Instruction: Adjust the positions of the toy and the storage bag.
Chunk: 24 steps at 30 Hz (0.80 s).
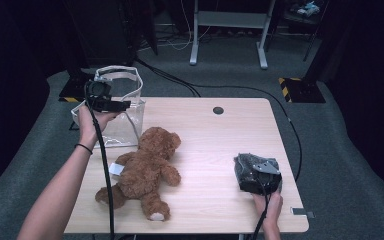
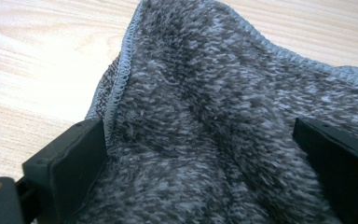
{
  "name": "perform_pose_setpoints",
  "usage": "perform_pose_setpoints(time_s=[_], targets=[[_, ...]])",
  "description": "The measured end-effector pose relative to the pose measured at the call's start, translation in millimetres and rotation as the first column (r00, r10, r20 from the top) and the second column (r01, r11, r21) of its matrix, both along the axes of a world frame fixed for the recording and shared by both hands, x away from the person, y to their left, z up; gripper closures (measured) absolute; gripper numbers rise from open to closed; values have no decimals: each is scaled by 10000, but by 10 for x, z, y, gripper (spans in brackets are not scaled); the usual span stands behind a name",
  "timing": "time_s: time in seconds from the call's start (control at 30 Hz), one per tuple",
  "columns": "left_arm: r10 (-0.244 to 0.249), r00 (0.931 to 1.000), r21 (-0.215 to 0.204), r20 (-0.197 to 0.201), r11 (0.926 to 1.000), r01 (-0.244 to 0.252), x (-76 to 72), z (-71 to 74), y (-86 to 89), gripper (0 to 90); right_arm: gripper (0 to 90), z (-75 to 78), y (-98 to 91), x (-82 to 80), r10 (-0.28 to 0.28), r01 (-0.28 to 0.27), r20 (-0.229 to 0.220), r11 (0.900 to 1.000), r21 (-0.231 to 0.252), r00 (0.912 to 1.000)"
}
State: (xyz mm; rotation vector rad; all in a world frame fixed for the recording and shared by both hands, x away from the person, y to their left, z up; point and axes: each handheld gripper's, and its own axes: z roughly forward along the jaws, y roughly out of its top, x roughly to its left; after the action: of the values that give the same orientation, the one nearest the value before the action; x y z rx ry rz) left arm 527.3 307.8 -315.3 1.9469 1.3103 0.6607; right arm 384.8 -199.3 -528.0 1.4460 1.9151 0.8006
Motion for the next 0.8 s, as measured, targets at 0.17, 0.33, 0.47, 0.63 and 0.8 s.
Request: perform_pose_setpoints(time_s=[0.17,0.33,0.47,0.63,0.8], targets=[[177,9990,98,-420,9998,-173,132,-87,27,298,36,0,2,0,-4,4,-5,10000,-14,10000],[71,9977,200,-678,9998,-58,239,-159,-5,429,36,0,5,-2,-25,25,-29,10000,-13,10000],[133,9975,346,-699,9993,-109,296,-214,-47,526,37,0,6,-2,-29,29,-23,10000,-20,10000],[54,9969,73,-785,10000,-48,354,-279,-14,726,37,-2,7,-1,-15,15,-14,10000,-14,10000],[-16,9981,-185,-617,9998,5,392,-301,-18,761,37,-3,6,1,5,-5,5,10000,-33,10000]])
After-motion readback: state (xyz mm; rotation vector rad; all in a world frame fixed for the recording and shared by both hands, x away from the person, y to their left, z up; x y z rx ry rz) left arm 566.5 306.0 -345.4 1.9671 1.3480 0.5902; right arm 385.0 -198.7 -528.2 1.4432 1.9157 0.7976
